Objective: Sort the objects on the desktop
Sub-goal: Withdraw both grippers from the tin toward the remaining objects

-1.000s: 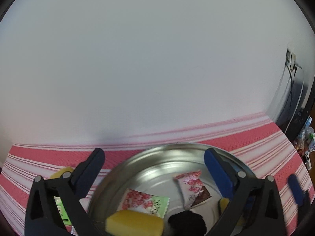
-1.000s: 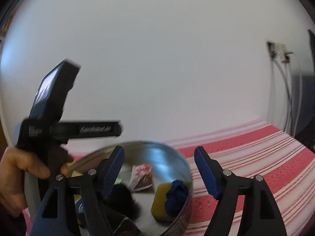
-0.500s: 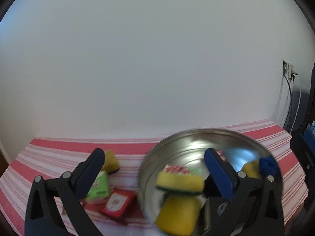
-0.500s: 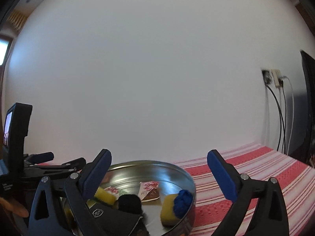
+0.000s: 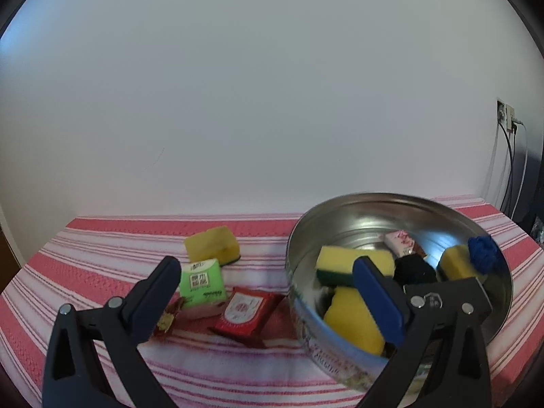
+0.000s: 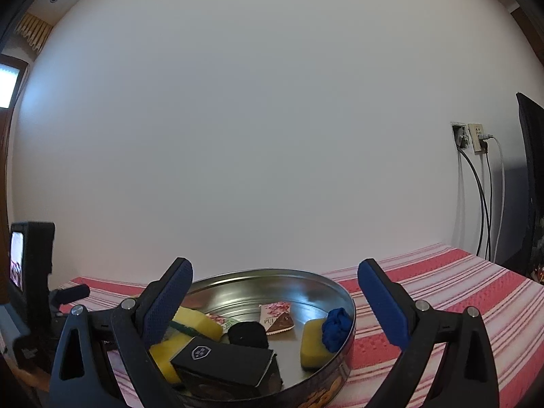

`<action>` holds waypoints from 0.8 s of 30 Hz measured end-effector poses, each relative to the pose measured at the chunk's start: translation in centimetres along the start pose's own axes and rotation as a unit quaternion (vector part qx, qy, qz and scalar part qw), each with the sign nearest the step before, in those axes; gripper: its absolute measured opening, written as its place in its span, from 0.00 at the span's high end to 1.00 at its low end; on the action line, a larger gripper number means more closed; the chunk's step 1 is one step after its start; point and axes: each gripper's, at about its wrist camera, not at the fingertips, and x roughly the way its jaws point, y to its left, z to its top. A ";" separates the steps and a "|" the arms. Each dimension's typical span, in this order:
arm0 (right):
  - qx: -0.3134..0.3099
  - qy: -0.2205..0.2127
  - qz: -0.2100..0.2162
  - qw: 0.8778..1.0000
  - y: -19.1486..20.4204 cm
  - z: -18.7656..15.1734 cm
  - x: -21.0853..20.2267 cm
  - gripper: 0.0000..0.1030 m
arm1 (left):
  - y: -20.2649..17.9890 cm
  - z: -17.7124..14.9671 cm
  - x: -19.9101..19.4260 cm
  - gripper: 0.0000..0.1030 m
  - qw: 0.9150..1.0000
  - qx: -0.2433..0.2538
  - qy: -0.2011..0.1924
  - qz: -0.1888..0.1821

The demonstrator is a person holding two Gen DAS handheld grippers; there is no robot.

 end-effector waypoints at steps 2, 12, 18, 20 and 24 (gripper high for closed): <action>0.002 0.001 0.004 1.000 0.6 -0.2 -0.1 0.04 | 0.5 -0.3 0.0 0.01 1.000 0.000 0.003 -0.003; 0.004 0.016 0.041 0.999 2.6 -1.7 -0.6 0.03 | 2.1 -1.5 0.2 0.01 1.000 -0.004 0.016 0.000; -0.004 0.031 0.063 0.998 4.9 -2.3 -0.6 0.03 | 4.0 -1.6 0.0 0.01 1.000 -0.012 0.022 0.002; -0.008 0.038 0.070 0.997 5.7 -2.6 -0.4 0.03 | 4.8 -1.8 0.1 0.01 0.999 -0.019 0.026 0.001; -0.011 0.047 0.091 0.995 7.5 -2.9 -0.4 0.03 | 6.6 -2.0 0.3 0.01 0.999 -0.027 0.036 0.004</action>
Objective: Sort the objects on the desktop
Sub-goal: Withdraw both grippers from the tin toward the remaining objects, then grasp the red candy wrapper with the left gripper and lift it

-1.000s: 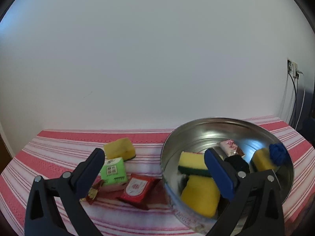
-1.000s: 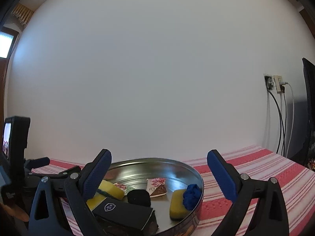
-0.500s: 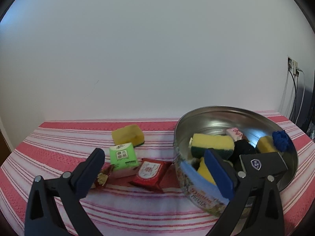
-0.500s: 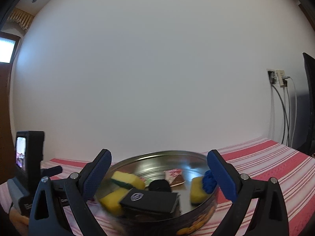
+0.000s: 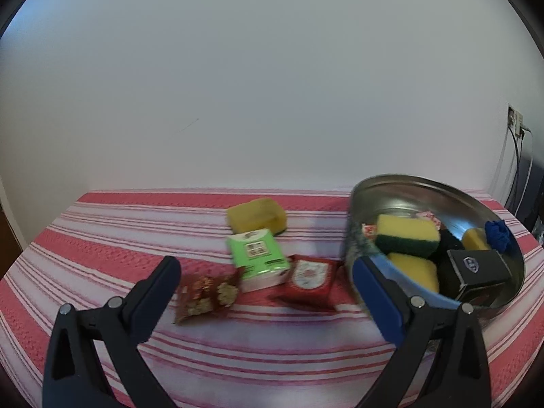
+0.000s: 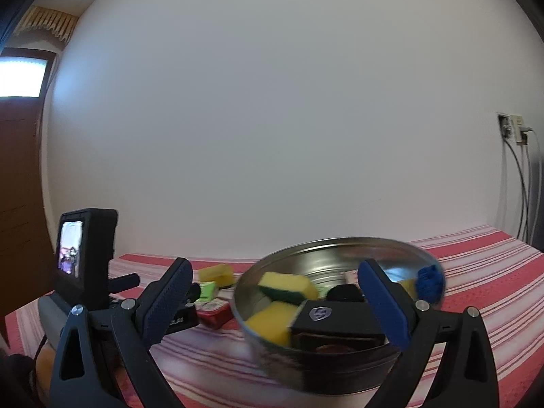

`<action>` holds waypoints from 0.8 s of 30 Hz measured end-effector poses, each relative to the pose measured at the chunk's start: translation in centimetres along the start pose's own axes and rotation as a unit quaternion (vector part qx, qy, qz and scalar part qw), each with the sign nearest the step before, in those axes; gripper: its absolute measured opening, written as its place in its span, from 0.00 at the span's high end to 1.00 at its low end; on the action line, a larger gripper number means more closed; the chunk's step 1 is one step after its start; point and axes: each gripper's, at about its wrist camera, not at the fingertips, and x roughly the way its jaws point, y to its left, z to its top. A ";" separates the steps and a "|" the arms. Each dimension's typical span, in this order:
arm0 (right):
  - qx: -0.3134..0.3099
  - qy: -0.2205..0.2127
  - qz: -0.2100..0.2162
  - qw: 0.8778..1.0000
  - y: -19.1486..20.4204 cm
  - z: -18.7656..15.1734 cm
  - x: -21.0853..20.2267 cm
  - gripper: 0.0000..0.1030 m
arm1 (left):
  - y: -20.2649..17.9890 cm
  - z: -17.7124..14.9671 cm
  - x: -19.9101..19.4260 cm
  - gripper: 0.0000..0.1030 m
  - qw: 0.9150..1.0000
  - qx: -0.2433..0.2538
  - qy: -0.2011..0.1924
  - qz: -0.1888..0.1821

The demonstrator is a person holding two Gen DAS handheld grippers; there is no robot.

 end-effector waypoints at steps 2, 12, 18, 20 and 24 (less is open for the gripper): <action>0.001 0.002 0.008 1.000 0.7 0.0 0.0 0.03 | 0.9 -0.1 0.2 0.01 1.000 -0.003 0.006 0.001; -0.004 0.033 0.061 0.998 4.3 -0.7 0.7 0.04 | 6.9 -0.7 3.1 0.01 0.995 -0.057 0.081 0.011; -0.001 0.044 0.070 0.997 4.5 -0.8 1.2 0.04 | 6.7 -1.1 6.3 0.01 0.986 -0.048 0.156 0.011; 0.005 0.052 0.072 0.996 4.3 -0.9 1.6 0.04 | 5.8 -1.0 7.2 0.01 0.985 -0.028 0.168 0.018; 0.019 0.067 0.077 0.995 3.9 -1.1 2.1 0.04 | 5.2 -1.0 8.5 0.01 0.981 -0.010 0.188 0.033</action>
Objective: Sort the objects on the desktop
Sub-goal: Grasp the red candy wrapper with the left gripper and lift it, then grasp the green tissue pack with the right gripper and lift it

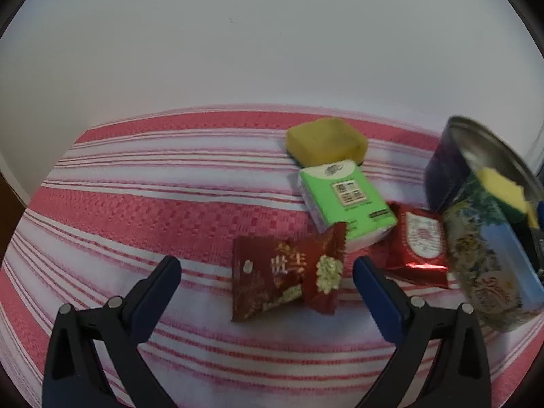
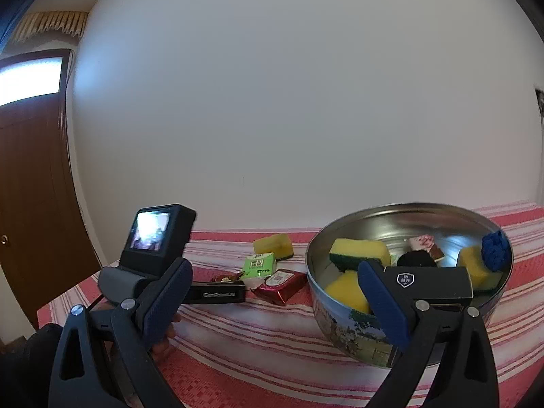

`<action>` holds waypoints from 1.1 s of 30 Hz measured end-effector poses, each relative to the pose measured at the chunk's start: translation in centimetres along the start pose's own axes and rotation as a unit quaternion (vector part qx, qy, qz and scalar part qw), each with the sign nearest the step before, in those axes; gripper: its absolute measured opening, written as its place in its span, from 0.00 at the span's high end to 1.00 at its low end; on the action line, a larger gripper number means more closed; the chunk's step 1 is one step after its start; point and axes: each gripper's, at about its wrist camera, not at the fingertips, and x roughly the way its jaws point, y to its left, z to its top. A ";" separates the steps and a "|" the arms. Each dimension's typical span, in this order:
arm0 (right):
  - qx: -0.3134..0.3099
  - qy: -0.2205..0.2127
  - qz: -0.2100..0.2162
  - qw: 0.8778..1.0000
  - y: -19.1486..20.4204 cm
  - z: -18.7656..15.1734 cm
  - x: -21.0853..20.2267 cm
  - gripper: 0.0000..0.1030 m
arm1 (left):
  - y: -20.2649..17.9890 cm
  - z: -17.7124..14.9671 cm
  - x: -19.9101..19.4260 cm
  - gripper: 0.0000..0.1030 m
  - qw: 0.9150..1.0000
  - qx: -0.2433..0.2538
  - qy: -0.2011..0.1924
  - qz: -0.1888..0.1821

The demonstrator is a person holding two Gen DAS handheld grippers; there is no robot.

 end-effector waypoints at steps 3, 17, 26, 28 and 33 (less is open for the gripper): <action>0.003 0.008 0.005 1.000 0.0 0.0 0.1 0.04 | 1.2 0.1 1.2 0.10 0.999 -0.026 0.029 -0.019; -0.020 0.049 0.029 0.998 1.7 -0.3 2.0 0.04 | 4.9 -0.2 -0.2 0.49 0.992 -0.089 -0.029 -0.080; -0.038 0.065 0.035 0.997 5.5 2.8 10.8 0.04 | 10.9 -0.8 -5.5 0.48 0.962 -0.184 -0.190 0.071; -0.038 0.097 0.021 0.994 6.0 2.7 14.6 0.06 | 12.6 -1.1 -5.4 0.48 0.955 -0.219 -0.184 0.076; -0.037 0.198 -0.026 0.979 5.8 1.5 22.2 0.24 | 14.1 -1.2 -4.5 0.48 0.949 -0.260 -0.168 0.069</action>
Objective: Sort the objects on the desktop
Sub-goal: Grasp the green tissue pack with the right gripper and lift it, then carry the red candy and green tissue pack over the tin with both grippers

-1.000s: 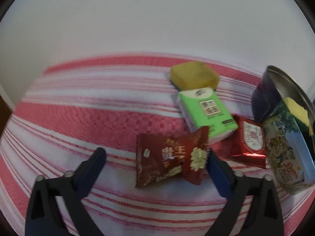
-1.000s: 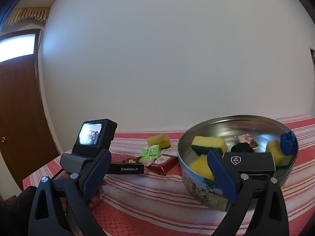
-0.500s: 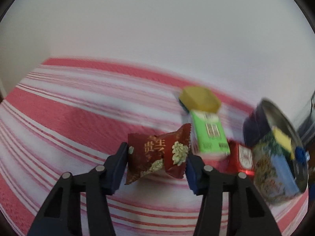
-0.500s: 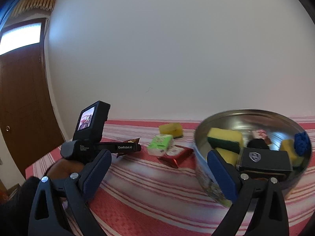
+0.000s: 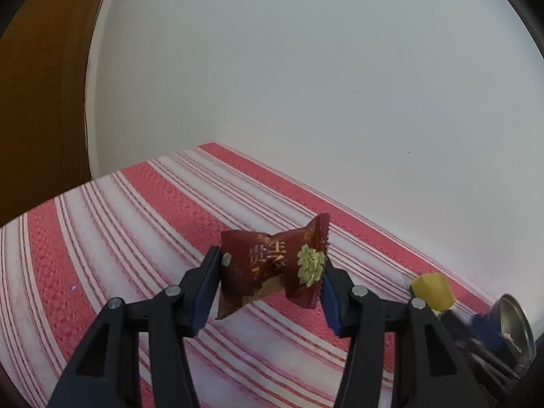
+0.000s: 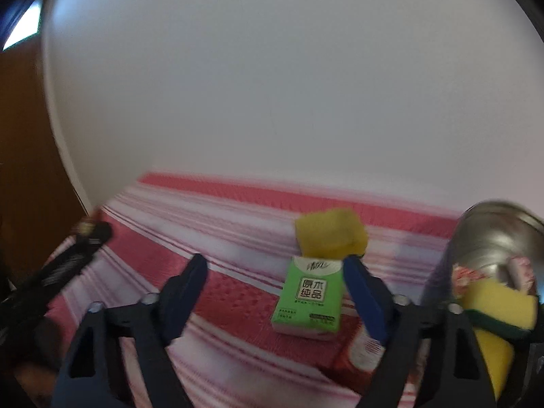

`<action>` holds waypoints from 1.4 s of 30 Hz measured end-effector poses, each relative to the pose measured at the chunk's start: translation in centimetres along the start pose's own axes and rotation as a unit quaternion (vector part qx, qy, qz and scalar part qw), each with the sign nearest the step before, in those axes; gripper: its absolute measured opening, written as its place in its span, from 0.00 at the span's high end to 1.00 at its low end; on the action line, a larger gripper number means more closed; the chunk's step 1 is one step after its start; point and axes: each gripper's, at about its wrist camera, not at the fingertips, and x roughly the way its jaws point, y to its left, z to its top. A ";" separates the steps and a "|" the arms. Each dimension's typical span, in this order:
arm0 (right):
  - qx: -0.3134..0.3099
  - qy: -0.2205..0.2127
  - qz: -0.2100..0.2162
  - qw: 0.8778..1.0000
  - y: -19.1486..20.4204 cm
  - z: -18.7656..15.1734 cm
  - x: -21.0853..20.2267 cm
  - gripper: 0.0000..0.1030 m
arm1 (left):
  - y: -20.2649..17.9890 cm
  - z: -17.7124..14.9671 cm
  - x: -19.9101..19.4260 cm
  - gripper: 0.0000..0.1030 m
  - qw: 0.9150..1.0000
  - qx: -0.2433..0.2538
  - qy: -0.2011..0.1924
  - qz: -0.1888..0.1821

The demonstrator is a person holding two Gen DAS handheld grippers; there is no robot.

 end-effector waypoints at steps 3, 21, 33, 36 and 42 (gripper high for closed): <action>0.016 0.046 -0.031 0.998 -0.6 0.3 2.9 0.24 | -0.2 0.1 0.1 0.48 1.000 -0.001 0.003 -0.006; -0.055 -0.016 0.008 0.998 2.7 -2.0 -0.5 0.49 | 0.5 0.3 0.3 0.48 1.000 0.003 -0.001 0.001; -0.083 -0.145 0.026 0.986 0.9 -6.6 -9.1 0.50 | -1.7 -0.6 -1.2 0.48 0.997 0.065 -0.039 -0.003; -0.078 -0.150 0.024 0.985 0.2 -7.0 -9.6 0.49 | -1.7 -0.6 -1.1 0.48 0.997 0.071 -0.043 -0.004; -0.070 -0.152 0.018 0.986 -0.9 -7.5 -10.2 0.50 | -1.6 -0.5 -0.8 0.48 0.997 0.072 -0.042 -0.005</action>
